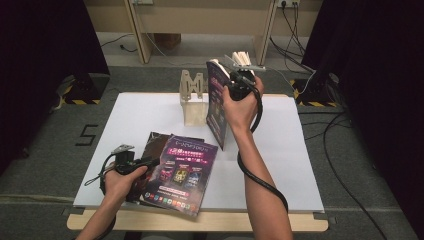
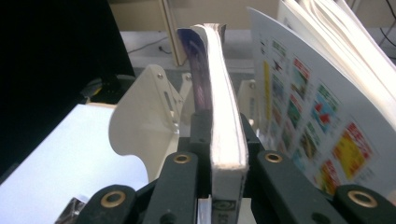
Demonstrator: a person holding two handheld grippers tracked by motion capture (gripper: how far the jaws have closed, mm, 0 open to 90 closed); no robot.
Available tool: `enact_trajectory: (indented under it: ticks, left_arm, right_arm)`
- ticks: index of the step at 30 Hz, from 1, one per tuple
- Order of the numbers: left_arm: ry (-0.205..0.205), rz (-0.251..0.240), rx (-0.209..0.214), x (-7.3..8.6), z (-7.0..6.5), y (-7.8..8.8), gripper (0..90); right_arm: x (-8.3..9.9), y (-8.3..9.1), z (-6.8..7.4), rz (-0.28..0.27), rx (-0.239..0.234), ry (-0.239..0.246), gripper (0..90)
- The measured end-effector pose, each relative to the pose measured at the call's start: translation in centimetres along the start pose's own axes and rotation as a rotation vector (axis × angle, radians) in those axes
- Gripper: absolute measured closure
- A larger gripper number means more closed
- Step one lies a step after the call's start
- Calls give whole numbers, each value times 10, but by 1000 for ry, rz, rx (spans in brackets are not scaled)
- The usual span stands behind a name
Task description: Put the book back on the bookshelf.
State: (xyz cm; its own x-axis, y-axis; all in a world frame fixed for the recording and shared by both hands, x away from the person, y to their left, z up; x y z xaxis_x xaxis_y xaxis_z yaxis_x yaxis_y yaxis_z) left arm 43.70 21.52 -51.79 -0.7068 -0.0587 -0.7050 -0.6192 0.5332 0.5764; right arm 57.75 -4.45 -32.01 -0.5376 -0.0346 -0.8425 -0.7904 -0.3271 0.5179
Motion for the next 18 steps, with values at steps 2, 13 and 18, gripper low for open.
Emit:
enact_trajectory:
  ticks: [2,13,18]
  left_arm:
    - [3,-1,0,0,0,0,524]
    - [7,4,3,2,2,-1,525]
    - [5,13,3,4,2,-4,525]
  right_arm:
    - [-4,-1,3,-20,-2,4,831]
    - [-14,-29,-1,-72,33,14,830]
    - [-8,-32,-3,-83,41,17,827]
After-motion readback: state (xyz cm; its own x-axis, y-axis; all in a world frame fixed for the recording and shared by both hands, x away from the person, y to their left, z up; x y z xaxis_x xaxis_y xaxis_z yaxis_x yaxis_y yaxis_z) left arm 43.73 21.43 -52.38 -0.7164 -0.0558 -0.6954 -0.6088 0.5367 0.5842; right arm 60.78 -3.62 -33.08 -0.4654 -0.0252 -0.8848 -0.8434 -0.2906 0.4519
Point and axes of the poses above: each handheld gripper's, and its own axes: y roughly backward along the jaws, x roughly out of its underside, z roughly to its left, the point moved 9 cm from there along -y, roughly forward along the jaws, and after that the axes turned 3 degrees about z, right-handed, at the moved point
